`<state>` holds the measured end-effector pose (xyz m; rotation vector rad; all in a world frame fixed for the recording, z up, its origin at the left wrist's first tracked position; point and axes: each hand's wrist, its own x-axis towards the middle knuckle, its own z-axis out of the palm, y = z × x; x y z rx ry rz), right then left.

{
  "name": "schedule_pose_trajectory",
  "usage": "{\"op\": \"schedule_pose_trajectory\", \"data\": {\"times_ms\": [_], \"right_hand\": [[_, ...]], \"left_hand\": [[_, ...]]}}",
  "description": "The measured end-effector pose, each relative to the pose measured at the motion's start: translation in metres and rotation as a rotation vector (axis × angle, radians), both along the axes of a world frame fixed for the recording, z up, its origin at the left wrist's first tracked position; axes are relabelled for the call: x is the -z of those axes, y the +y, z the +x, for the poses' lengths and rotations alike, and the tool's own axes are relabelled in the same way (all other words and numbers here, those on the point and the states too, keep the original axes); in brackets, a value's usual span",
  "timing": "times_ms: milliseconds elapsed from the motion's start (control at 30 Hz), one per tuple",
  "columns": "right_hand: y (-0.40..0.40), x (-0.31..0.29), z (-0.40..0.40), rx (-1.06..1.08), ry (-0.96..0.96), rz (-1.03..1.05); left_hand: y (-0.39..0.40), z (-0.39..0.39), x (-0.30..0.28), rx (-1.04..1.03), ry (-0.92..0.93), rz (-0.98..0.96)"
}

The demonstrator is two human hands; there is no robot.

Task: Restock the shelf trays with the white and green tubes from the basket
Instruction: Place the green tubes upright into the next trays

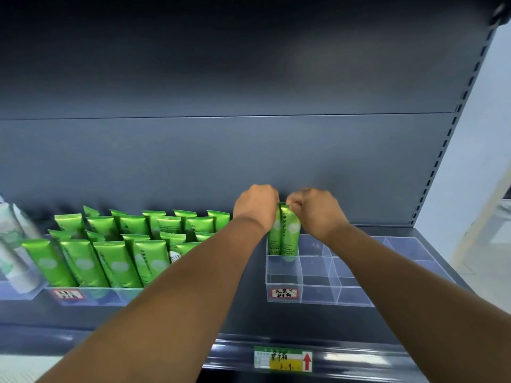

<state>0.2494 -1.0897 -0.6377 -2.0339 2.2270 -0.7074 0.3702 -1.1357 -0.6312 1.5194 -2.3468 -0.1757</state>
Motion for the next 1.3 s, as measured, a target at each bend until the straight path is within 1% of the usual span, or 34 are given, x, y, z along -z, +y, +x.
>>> {"op": "schedule_pose_trajectory", "data": {"times_ms": [100, 233, 333, 400, 600, 733, 967, 1133, 1300], "right_hand": [[0.001, -0.002, 0.001, 0.019, 0.009, 0.029], [0.012, -0.013, 0.005, 0.036, 0.066, 0.086], [0.026, -0.021, 0.014, 0.004, 0.085, 0.113], [0.035, -0.022, 0.022, -0.016, 0.133, 0.115], [0.069, -0.025, 0.068, -0.061, 0.197, 0.119], [0.091, -0.023, 0.114, -0.11, 0.204, 0.1], [0.128, -0.003, 0.205, -0.24, 0.179, 0.137], [0.147, 0.026, 0.267, -0.341, 0.152, 0.234], [0.154, 0.06, 0.318, -0.425, 0.152, 0.339]], "left_hand": [[0.001, 0.002, -0.002, 0.023, -0.017, 0.01], [0.01, 0.007, -0.008, 0.061, -0.048, 0.014], [0.023, 0.017, -0.014, 0.096, -0.077, -0.015], [0.032, 0.026, -0.018, 0.112, -0.099, -0.037], [0.078, 0.079, -0.029, 0.106, -0.18, -0.11], [0.107, 0.128, -0.029, 0.048, -0.182, -0.121], [0.156, 0.226, -0.004, -0.085, -0.221, -0.052], [0.18, 0.295, 0.031, -0.183, -0.242, 0.045], [0.194, 0.34, 0.071, -0.239, -0.279, 0.152]]}}
